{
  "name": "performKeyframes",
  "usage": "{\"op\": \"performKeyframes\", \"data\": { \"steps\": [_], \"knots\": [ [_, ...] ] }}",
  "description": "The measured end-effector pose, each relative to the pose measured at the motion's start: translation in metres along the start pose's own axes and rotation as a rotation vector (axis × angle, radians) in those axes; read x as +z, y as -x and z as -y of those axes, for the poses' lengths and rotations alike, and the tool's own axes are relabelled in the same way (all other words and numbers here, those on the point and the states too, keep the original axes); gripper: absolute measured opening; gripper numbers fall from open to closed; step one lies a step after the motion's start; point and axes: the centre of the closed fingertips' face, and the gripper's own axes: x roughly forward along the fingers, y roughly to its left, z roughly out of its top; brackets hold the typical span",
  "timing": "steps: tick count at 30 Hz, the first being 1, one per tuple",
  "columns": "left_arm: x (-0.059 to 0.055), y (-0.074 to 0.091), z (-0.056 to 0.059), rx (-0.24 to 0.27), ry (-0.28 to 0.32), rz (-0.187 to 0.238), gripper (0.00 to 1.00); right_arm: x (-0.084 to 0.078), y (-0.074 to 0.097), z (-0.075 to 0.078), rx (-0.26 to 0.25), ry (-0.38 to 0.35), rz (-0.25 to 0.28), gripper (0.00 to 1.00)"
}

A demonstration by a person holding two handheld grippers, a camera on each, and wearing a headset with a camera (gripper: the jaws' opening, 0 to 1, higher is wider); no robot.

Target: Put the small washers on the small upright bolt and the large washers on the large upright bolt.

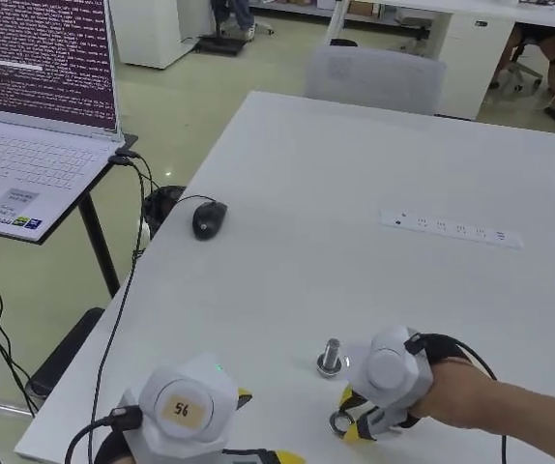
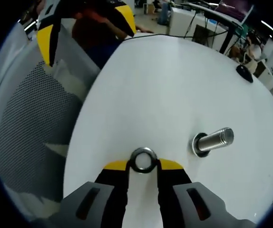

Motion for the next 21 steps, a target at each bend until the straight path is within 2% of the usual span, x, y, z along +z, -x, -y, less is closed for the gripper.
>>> {"op": "performKeyframes", "data": {
  "steps": [4,12,16,21],
  "knots": [
    [0.001,-0.001,0.002,-0.004,-0.004,-0.002,0.56,-0.003,0.003,0.003,-0.029,-0.064,0.031,0.23],
    [0.004,-0.005,0.007,-0.018,-0.015,-0.001,0.56,-0.001,0.014,0.007,-0.075,-0.121,0.064,0.23],
    [0.005,-0.006,0.008,-0.021,-0.019,-0.001,0.56,0.005,0.023,0.015,-0.107,-0.163,0.095,0.23],
    [0.006,-0.006,0.007,-0.022,-0.021,-0.002,0.56,0.012,0.037,0.027,-0.141,-0.171,0.104,0.23]
  ]
}}
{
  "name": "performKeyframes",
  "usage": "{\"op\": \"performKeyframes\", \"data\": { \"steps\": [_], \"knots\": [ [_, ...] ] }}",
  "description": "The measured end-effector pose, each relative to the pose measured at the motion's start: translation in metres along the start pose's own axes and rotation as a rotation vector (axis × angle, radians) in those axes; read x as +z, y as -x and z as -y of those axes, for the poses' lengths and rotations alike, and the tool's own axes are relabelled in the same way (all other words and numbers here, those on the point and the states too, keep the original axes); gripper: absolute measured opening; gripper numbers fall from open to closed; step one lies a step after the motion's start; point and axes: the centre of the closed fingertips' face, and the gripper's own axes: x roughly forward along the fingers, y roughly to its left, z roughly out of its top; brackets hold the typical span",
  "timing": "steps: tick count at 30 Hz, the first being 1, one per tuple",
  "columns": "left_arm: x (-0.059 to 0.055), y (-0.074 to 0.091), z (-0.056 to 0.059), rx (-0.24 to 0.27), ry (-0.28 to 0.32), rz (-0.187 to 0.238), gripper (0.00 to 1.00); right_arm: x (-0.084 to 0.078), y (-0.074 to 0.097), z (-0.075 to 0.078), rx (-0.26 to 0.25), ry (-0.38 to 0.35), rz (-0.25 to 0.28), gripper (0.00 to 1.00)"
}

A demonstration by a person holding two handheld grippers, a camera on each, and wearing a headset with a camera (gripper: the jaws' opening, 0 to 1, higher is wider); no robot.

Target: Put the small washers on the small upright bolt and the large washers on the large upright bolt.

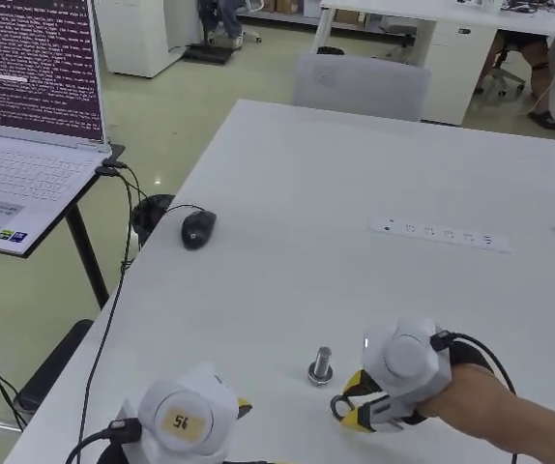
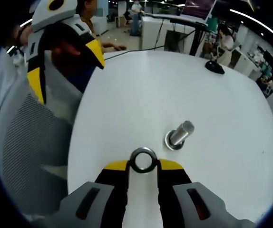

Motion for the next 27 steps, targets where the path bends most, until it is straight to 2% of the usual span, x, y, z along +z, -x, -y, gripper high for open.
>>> {"op": "performKeyframes", "data": {
  "steps": [3,10,19,27],
  "knots": [
    [0.0,-0.001,0.0,-0.001,-0.001,0.0,0.56,0.013,0.007,0.007,0.0,0.006,0.014,0.23],
    [0.0,-0.001,0.0,0.001,0.005,0.003,0.56,0.037,0.017,0.03,-0.042,0.035,0.026,0.23],
    [0.0,0.003,-0.004,0.014,0.015,0.008,0.56,0.04,0.01,0.049,-0.066,0.038,-0.012,0.23],
    [0.0,0.004,-0.007,0.019,0.019,0.009,0.56,0.038,0.004,0.052,-0.052,0.038,-0.039,0.23]
  ]
}}
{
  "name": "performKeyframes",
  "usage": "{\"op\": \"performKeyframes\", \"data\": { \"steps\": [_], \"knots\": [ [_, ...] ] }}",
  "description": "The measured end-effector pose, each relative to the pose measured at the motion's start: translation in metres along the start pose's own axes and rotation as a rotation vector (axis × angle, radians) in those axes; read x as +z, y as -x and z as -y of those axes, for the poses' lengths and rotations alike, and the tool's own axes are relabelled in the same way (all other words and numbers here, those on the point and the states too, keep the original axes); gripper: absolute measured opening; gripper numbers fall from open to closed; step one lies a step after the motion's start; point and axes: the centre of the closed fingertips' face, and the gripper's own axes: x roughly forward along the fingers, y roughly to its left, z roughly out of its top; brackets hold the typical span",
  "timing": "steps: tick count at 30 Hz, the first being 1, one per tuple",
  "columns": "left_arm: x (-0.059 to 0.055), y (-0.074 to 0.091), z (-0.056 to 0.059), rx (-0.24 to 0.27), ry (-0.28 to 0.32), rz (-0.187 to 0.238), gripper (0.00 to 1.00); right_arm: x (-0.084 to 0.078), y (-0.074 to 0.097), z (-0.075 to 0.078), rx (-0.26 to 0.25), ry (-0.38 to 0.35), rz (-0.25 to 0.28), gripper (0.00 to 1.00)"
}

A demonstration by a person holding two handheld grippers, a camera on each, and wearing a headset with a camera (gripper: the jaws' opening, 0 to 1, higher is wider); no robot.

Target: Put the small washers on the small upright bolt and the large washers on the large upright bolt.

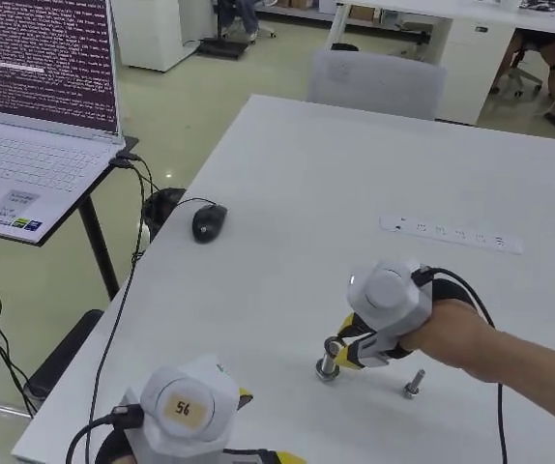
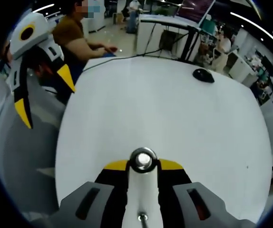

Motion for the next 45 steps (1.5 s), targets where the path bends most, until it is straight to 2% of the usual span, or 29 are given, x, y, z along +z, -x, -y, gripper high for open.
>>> {"op": "performKeyframes", "data": {
  "steps": [8,15,29,33,34,40,45],
  "knots": [
    [0.001,0.0,0.001,-0.002,0.002,0.003,0.56,0.0,-0.007,0.0,0.013,0.0,-0.012,0.23],
    [0.0,0.0,0.001,0.0,0.005,0.001,0.56,-0.005,-0.018,-0.001,0.025,0.001,-0.049,0.23],
    [-0.002,0.001,0.0,-0.001,0.005,-0.004,0.56,-0.021,-0.044,-0.004,0.025,-0.083,-0.09,0.24],
    [-0.001,0.003,-0.002,0.003,0.003,-0.005,0.56,-0.023,-0.046,-0.007,0.032,-0.109,-0.056,0.25],
    [-0.001,0.003,-0.002,0.003,0.004,-0.003,0.56,-0.024,-0.045,-0.008,0.027,-0.139,-0.043,0.25],
    [-0.003,0.003,-0.004,-0.001,-0.003,-0.011,0.56,-0.035,-0.037,-0.015,-0.012,-0.182,-0.023,0.25],
    [-0.002,0.001,-0.003,-0.012,-0.018,-0.018,0.56,-0.041,-0.027,-0.027,-0.053,-0.243,0.033,0.26]
  ]
}}
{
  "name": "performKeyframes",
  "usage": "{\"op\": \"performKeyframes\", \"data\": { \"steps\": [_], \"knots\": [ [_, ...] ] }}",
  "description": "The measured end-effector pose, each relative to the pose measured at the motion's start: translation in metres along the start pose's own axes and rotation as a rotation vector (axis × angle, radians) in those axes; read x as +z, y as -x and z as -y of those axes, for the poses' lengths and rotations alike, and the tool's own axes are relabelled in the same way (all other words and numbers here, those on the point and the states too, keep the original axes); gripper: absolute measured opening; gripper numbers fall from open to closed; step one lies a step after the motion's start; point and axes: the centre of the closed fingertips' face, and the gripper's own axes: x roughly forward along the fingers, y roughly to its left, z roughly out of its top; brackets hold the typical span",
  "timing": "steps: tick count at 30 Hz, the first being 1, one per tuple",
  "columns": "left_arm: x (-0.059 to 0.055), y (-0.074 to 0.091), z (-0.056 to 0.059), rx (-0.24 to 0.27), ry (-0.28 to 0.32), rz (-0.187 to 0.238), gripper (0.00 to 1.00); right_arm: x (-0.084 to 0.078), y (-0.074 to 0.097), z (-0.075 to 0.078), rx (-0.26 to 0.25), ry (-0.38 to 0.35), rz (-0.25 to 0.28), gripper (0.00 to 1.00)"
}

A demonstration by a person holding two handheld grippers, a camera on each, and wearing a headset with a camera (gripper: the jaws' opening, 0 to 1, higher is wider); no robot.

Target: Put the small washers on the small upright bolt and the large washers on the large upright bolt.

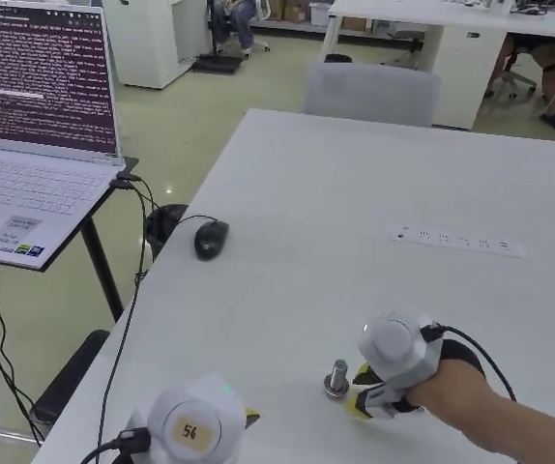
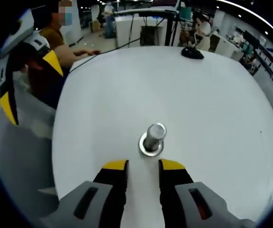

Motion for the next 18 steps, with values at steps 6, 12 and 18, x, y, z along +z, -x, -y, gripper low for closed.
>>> {"op": "performKeyframes", "data": {
  "steps": [6,12,18],
  "knots": [
    [0.002,-0.006,0.002,-0.018,-0.016,-0.003,0.56,-0.015,0.016,-0.028,-0.041,-0.116,0.083,0.29],
    [0.006,-0.011,0.007,-0.046,-0.048,-0.009,0.56,-0.043,0.03,-0.051,-0.088,-0.164,0.128,0.33],
    [0.006,-0.014,0.009,-0.06,-0.064,-0.016,0.56,-0.062,0.054,-0.057,-0.154,-0.254,0.207,0.4]
  ]
}}
